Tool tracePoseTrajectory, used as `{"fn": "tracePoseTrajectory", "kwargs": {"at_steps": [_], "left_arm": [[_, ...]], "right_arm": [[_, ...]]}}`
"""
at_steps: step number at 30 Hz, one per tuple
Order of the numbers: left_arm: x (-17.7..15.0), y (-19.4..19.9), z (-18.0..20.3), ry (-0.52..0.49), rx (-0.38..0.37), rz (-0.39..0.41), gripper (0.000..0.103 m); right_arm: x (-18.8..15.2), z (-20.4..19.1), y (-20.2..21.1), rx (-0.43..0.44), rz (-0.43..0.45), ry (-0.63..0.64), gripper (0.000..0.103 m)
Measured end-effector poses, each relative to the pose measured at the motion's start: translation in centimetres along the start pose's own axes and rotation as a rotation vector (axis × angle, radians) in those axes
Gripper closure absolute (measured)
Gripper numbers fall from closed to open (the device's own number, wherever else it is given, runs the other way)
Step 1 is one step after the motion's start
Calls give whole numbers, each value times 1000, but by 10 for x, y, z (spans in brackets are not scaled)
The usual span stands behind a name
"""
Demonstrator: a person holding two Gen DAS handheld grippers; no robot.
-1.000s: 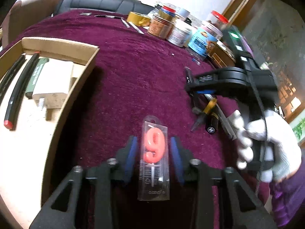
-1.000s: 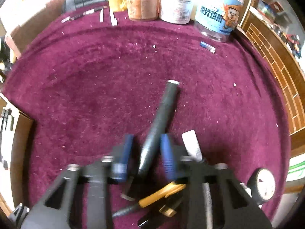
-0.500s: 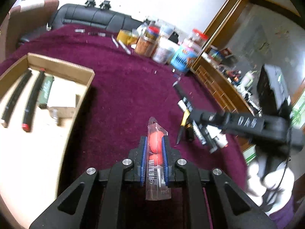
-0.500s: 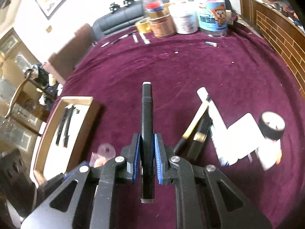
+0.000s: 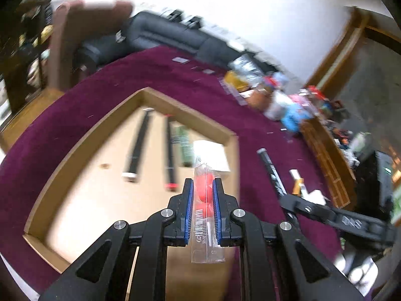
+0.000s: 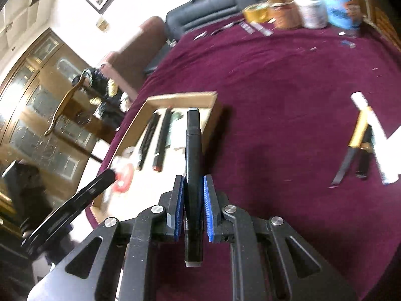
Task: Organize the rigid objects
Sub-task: 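Hold the candle box with the left gripper while the right gripper grasps a black pen, then lower the candle box and black pen into the cardboard box and release both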
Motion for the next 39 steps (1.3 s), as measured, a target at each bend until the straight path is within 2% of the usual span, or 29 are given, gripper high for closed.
{"fn": "tracePoseTrajectory", "kwargs": {"at_steps": [4, 10, 16, 20, 22, 27, 30, 33, 37, 39], "left_arm": [[15, -14, -25, 19, 79, -18, 91], [35, -27, -63, 75, 118, -31, 91], [57, -44, -83, 78, 160, -59, 91], [67, -56, -94, 102, 182, -98, 91], [68, -56, -97, 110, 165, -106, 89], [65, -51, -97, 100, 108, -96, 72], [62, -47, -95, 96, 100, -83, 68], [61, -45, -96, 103, 89, -81, 67], [60, -47, -96, 97, 85, -90, 66], [56, -52, -91, 78, 111, -120, 63]], "right_arm": [[5, -24, -31, 12, -50, 28, 90], [17, -51, -76, 20, -132, 39, 90], [35, -68, -111, 49, -187, 3, 90], [49, -74, -131, 5, -207, -8, 90], [56, -75, -140, -17, -210, -19, 90], [68, -70, -147, -44, -170, -34, 89], [68, -70, -144, -52, -156, -10, 89], [65, -67, -125, -40, -115, 10, 89], [47, -58, -79, -85, -1, 63, 89], [35, -50, -60, -110, 49, 73, 82]]}}
Point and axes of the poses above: each gripper's, at about its wrist camera, not at the fingertips, and y roughly against the way its jaws point, z to its right, x to its top, the point moved 1 cm from there along -y, roughly the way its jaws point, and after that the axes turned 10 degrees about -z, right-handed, at the moved point
